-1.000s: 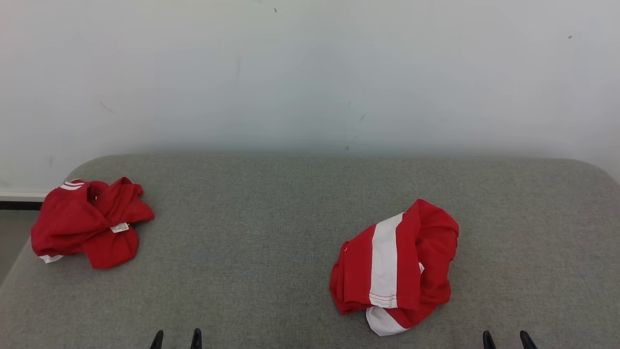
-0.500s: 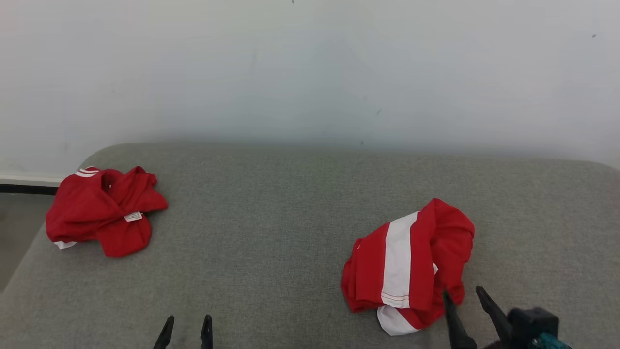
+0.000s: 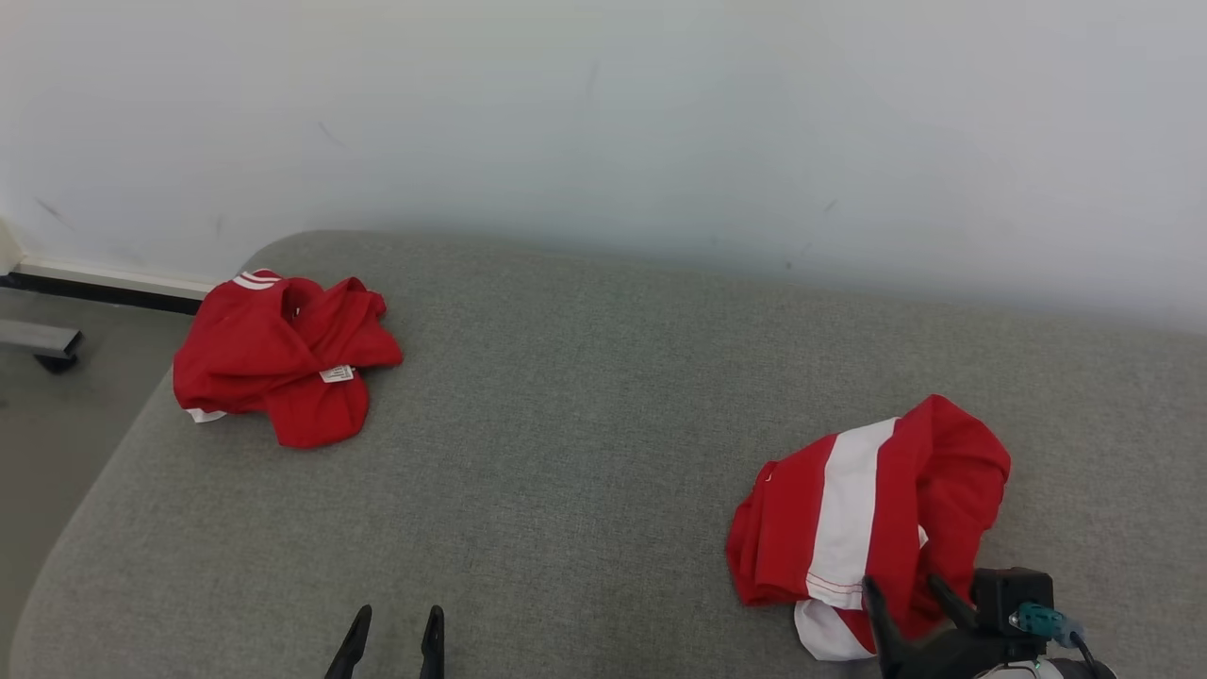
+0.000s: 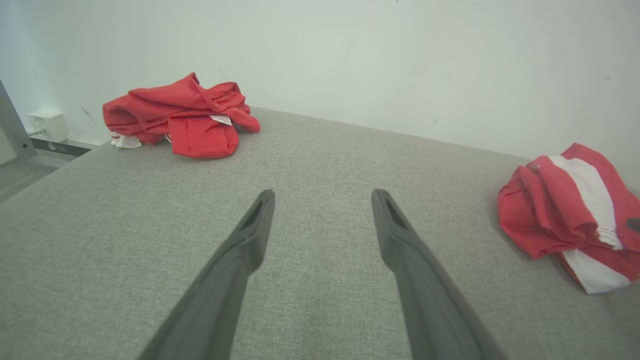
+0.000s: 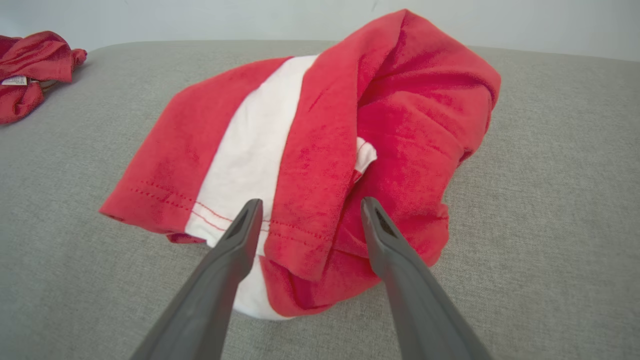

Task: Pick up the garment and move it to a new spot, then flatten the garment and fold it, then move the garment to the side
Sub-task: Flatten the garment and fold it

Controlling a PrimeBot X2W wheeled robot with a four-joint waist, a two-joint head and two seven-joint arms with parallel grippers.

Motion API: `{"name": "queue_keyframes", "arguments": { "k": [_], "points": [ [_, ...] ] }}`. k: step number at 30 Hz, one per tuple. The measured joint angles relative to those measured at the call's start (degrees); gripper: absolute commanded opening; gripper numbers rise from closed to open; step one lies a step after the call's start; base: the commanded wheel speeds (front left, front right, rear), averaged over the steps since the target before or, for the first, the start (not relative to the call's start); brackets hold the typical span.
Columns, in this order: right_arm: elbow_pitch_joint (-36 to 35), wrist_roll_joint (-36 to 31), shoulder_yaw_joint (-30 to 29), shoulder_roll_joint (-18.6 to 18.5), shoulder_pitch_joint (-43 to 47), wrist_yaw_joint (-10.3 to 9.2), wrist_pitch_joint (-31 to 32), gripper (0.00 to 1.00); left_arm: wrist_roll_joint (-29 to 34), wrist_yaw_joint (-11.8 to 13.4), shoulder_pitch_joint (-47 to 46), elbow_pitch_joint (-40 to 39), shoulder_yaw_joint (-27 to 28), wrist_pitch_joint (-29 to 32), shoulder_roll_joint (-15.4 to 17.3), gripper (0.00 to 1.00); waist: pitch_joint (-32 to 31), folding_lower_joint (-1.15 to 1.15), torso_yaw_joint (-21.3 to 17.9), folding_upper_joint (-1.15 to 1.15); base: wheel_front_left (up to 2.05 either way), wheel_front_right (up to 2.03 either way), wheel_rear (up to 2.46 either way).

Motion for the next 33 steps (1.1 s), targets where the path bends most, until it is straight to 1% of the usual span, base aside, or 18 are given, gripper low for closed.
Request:
{"name": "queue_keyframes", "arguments": {
  "k": [3, 6, 7, 8, 9, 10, 15, 21, 24, 25, 26, 33],
  "points": [
    [1.76, -0.19, -0.43, -0.02, -0.29, 0.00, -0.11, 1.00, 0.01, 0.00, 0.00, 0.13, -0.13, 0.00, 0.00, 1.00, 0.21, 0.00, 0.70, 0.00, 0.00, 0.00, 0.00],
    [2.70, -0.19, 0.35, -0.02, -0.91, 0.00, -0.75, 1.00, 0.02, -0.02, -0.01, 0.15, -0.12, 0.00, 0.00, 1.00, 0.29, 0.00, 1.08, 0.00, 0.00, 0.00, 0.00],
    [2.96, -0.19, 0.68, -0.01, -0.94, 0.00, -1.13, 0.93, 0.02, -0.04, -0.01, 0.15, -0.11, 0.00, -0.01, 1.00, 0.30, 0.00, 1.12, 0.00, 0.00, 0.00, 0.00],
    [3.28, -0.18, 1.00, 0.00, -0.95, 0.00, -1.31, 0.47, 0.02, -0.05, -0.01, 0.14, -0.12, 0.00, 0.00, 1.00, 0.29, 0.00, 1.11, 0.00, 0.00, 0.00, 0.00],
    [3.52, -0.18, 1.42, -0.01, -0.96, 0.00, -1.74, 0.30, 0.02, -0.05, -0.01, 0.14, -0.11, 0.00, -0.01, 1.00, 0.26, 0.00, 1.09, 0.00, 0.00, 0.00, 0.00],
    [3.61, -0.18, 1.71, -0.01, -1.02, 0.00, -2.25, 0.00, 0.02, -0.07, -0.01, 0.16, -0.14, 0.00, 0.00, 1.00, 0.22, 0.00, 1.07, 0.00, 0.00, 0.00, 0.00],
    [4.06, 0.02, 2.57, -0.02, -1.94, 0.00, -2.81, 0.00, 0.02, -0.08, 0.03, 0.32, -0.16, 0.00, -0.01, 1.00, -0.06, 0.00, 0.87, 0.00, 0.00, 0.00, 0.00],
    [2.16, 3.58, 7.11, -0.03, -5.31, 0.00, -3.15, 0.00, 0.02, -0.09, 0.24, 0.36, 0.05, 0.00, -0.01, 1.00, -0.46, 0.00, 0.36, 0.00, 0.00, 0.00, 0.00],
    [0.69, 5.75, 10.79, -0.02, -9.68, 0.00, -3.05, 0.00, 0.01, -0.09, 0.26, 0.32, 0.21, 0.00, -0.01, 1.00, -0.49, 0.00, -0.07, 0.00, 0.00, 0.00, 0.00],
    [0.25, 6.91, 13.38, 0.00, -13.43, 0.00, -2.59, 0.00, 0.02, -0.09, 0.27, 0.29, 0.25, 0.00, -0.01, 1.00, -0.47, 0.00, -0.31, 0.00, 0.00, 0.00, 0.00],
    [0.25, 6.91, 13.38, 0.00, -13.43, 0.00, -2.59, 0.00, 0.02, -0.09, 0.27, 0.29, 0.25, 0.00, -0.01, 1.00, -0.47, 0.00, -0.31, 0.00, 0.00, 0.00, 0.00],
    [1.22, 11.17, 20.24, -0.01, -26.55, 0.00, -2.20, 0.00, -0.22, -0.10, 0.25, -0.03, -0.43, 0.00, -0.01, 1.00, -0.34, 0.00, -0.24, 0.00, 0.00, 0.00, 0.00]
  ]
}}
